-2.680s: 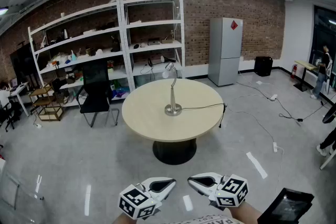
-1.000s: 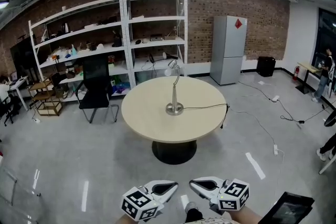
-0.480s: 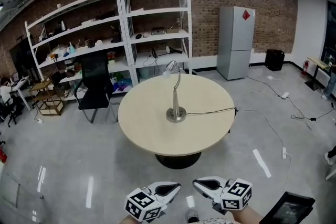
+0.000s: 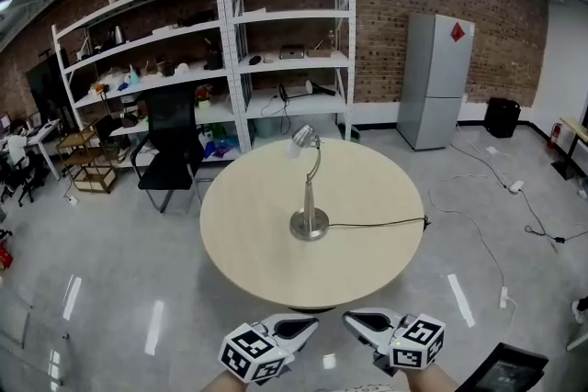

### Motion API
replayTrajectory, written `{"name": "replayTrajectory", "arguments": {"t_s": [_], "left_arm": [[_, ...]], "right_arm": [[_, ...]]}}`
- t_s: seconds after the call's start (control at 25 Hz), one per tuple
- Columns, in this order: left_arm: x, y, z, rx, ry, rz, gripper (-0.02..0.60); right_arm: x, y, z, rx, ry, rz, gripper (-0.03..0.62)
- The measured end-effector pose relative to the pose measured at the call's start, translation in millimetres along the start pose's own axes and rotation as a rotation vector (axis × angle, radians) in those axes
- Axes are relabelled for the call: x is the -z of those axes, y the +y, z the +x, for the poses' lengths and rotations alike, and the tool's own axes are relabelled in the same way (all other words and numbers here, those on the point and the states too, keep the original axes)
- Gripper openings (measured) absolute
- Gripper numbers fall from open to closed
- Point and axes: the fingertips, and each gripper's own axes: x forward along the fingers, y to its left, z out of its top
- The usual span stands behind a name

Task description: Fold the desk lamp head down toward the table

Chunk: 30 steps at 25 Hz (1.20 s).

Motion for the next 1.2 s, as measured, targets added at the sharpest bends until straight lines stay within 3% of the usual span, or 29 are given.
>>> {"name": "replayTrajectory", "arguments": {"t_s": [0.24,0.76,1.2], "left_arm": [[-4,21,26,-0.035,0.02,0.005,0.0],[-5,62,32,-0.062,0.025,-0.02,0.0],[-9,160,62,-0.025,0.073,-0.077,0.0]], "right_arm": [[-6,-37,6,-0.026,-0.001,-0.014,0.006],[-4,-70,32,-0.036,0.006,0.005,0.006],[-24,-138,98,0.011,0.002,0.016,0.006]]}}
